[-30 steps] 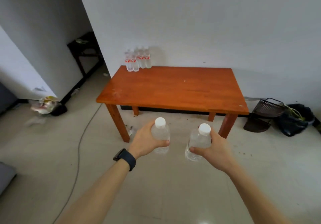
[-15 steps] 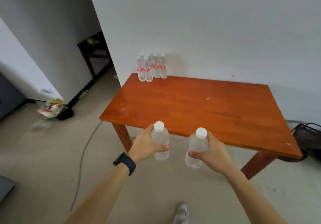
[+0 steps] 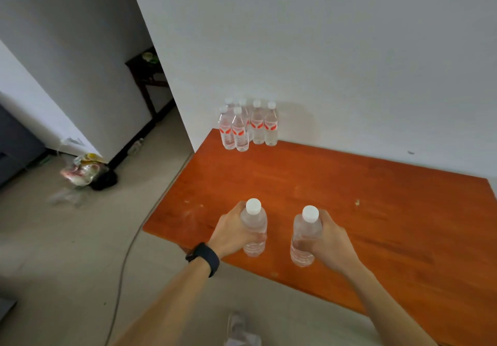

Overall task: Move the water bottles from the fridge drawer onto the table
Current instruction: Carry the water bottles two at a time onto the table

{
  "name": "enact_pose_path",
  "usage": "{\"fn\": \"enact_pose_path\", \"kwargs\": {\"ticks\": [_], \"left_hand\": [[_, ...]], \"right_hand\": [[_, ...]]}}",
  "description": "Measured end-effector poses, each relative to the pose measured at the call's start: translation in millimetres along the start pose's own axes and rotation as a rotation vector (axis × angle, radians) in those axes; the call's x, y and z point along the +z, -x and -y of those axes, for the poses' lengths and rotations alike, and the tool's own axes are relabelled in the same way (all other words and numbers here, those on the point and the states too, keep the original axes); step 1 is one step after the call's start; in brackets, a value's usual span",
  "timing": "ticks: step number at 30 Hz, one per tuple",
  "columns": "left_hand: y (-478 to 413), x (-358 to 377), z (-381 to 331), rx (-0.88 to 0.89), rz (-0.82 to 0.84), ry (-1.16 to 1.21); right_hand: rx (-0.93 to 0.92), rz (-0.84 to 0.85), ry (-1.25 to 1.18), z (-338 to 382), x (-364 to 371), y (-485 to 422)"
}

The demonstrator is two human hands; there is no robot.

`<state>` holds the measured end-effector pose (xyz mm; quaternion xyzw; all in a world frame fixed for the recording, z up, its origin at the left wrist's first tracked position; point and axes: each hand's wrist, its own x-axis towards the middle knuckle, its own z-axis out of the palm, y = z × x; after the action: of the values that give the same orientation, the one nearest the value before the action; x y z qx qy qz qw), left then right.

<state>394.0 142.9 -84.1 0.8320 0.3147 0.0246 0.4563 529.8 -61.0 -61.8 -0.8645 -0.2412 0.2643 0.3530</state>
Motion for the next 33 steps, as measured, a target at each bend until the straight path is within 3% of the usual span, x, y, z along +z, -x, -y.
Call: {"fn": "enact_pose_path", "kwargs": {"ticks": [12,18,21,25,33], "left_hand": [[-245.5,-60.5,31.1,0.024,0.193,-0.115],[-344.9,-79.5,31.2,0.139,0.208,-0.275],[-383.0,-85.6,23.2,0.323,0.049,-0.496],[-420.9,-91.9,15.7,0.414,-0.148,-0.7],[-450.8,-84.7,17.0,0.38,-0.181,-0.802]], "right_hand": [[0.129,0.043,0.004,52.1,54.7,-226.7],[0.165,-0.031,-0.083,77.4,61.8,-317.0],[0.168,-0.101,-0.092,88.2,61.6,-356.5],[0.083,-0.19,-0.004,103.9,56.0,-401.3],[0.013,-0.264,-0.022,100.4,59.7,-447.4]]}}
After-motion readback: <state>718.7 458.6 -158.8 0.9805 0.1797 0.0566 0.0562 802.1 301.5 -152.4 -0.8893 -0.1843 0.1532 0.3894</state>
